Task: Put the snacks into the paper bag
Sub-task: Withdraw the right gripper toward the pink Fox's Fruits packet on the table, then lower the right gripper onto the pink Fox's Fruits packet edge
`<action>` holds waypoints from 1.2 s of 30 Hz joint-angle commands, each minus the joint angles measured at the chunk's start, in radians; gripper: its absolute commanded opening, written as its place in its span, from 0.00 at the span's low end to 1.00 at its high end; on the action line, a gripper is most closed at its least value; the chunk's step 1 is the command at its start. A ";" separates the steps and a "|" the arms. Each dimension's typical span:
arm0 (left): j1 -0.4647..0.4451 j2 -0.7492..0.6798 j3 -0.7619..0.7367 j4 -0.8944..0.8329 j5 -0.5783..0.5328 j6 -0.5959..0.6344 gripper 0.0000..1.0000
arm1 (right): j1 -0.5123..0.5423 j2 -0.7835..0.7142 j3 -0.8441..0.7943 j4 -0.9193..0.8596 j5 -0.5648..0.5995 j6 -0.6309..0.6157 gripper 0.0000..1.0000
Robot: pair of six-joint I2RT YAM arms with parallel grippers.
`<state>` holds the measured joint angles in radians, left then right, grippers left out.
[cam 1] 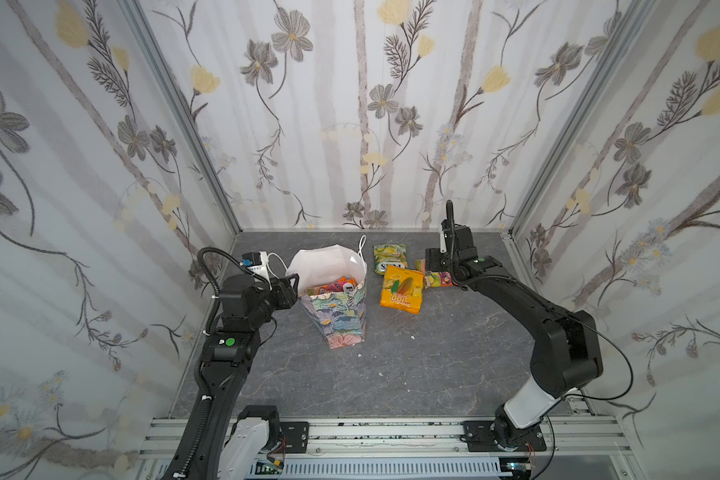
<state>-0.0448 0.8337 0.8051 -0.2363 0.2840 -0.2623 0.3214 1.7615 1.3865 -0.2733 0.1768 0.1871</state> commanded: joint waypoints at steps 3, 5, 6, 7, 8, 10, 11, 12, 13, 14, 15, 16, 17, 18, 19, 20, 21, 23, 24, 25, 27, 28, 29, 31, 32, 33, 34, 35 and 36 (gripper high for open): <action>0.002 -0.003 -0.003 0.035 0.013 -0.006 0.59 | -0.033 0.138 0.152 -0.053 -0.012 -0.046 0.78; 0.002 -0.004 -0.003 0.035 0.011 -0.006 0.59 | -0.039 0.206 0.219 -0.084 -0.009 -0.059 0.78; 0.002 -0.006 -0.004 0.035 0.010 -0.006 0.59 | -0.040 0.238 0.255 -0.104 -0.007 -0.064 0.78; 0.002 -0.007 -0.004 0.036 0.010 -0.006 0.59 | -0.039 0.261 0.279 -0.113 -0.005 -0.068 0.78; 0.002 -0.007 -0.004 0.037 0.010 -0.006 0.59 | -0.041 0.285 0.298 -0.118 -0.005 -0.070 0.78; 0.002 -0.010 -0.006 0.036 0.006 -0.006 0.59 | -0.044 0.322 0.325 -0.116 -0.008 -0.074 0.78; 0.002 -0.010 -0.006 0.035 0.005 -0.005 0.59 | -0.045 0.340 0.338 -0.118 -0.011 -0.072 0.78; 0.002 -0.013 -0.007 0.035 0.004 -0.006 0.59 | -0.048 0.357 0.347 -0.118 -0.013 -0.072 0.78; 0.002 -0.013 -0.006 0.035 0.003 -0.005 0.59 | -0.047 0.369 0.353 -0.118 -0.015 -0.072 0.78; 0.002 -0.014 -0.006 0.037 0.004 -0.005 0.59 | -0.048 0.383 0.361 -0.117 -0.010 -0.071 0.78; 0.002 -0.013 -0.005 0.037 0.004 -0.005 0.59 | -0.049 0.399 0.368 -0.116 -0.007 -0.071 0.78; 0.002 -0.014 -0.004 0.037 0.004 -0.005 0.59 | -0.050 0.412 0.374 -0.116 -0.005 -0.072 0.78; 0.001 -0.013 -0.004 0.036 0.004 -0.005 0.59 | -0.052 0.424 0.382 -0.117 -0.006 -0.068 0.78; 0.003 -0.013 -0.004 0.035 0.004 -0.005 0.59 | -0.054 0.435 0.385 -0.117 -0.015 -0.067 0.78; 0.002 -0.015 -0.004 0.035 0.004 -0.004 0.59 | -0.057 0.443 0.384 -0.117 -0.027 -0.063 0.78; 0.001 -0.017 -0.005 0.035 0.003 -0.003 0.59 | -0.060 0.448 0.385 -0.120 -0.042 -0.058 0.78; 0.002 -0.017 -0.004 0.035 0.003 -0.003 0.59 | -0.063 0.451 0.381 -0.124 -0.053 -0.055 0.77; 0.002 -0.017 -0.004 0.037 0.004 -0.003 0.59 | -0.064 0.449 0.364 -0.119 -0.059 -0.051 0.77; 0.002 -0.016 -0.004 0.035 0.005 -0.003 0.59 | -0.066 0.447 0.355 -0.118 -0.059 -0.051 0.77; 0.002 -0.015 -0.004 0.035 0.007 -0.003 0.59 | -0.066 0.445 0.346 -0.117 -0.060 -0.049 0.77; 0.002 -0.014 -0.004 0.034 0.009 -0.003 0.59 | -0.071 0.436 0.323 -0.109 -0.063 -0.042 0.77; 0.002 -0.013 -0.004 0.034 0.008 -0.003 0.59 | -0.074 0.431 0.312 -0.105 -0.067 -0.040 0.77; 0.002 -0.012 -0.004 0.034 0.009 -0.004 0.59 | -0.075 0.424 0.297 -0.100 -0.070 -0.039 0.76; 0.002 -0.012 -0.004 0.035 0.009 -0.002 0.59 | -0.078 0.402 0.266 -0.091 -0.071 -0.037 0.76; 0.002 -0.012 -0.004 0.035 0.009 -0.003 0.59 | -0.080 0.387 0.244 -0.084 -0.072 -0.033 0.76; 0.002 -0.012 -0.004 0.035 0.009 -0.003 0.59 | -0.082 0.368 0.214 -0.071 -0.072 -0.031 0.76; 0.002 -0.012 -0.003 0.035 0.010 -0.003 0.59 | -0.084 0.351 0.184 -0.053 -0.072 -0.027 0.76; 0.002 -0.012 -0.003 0.035 0.009 -0.002 0.59 | -0.087 0.332 0.148 -0.033 -0.075 -0.021 0.76; 0.002 -0.013 -0.004 0.037 0.010 -0.003 0.59 | -0.091 0.318 0.115 -0.016 -0.081 -0.014 0.76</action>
<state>-0.0448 0.8211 0.8005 -0.2359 0.2855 -0.2649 0.2363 2.1094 1.5501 -0.3378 0.1040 0.1524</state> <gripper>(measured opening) 0.593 0.762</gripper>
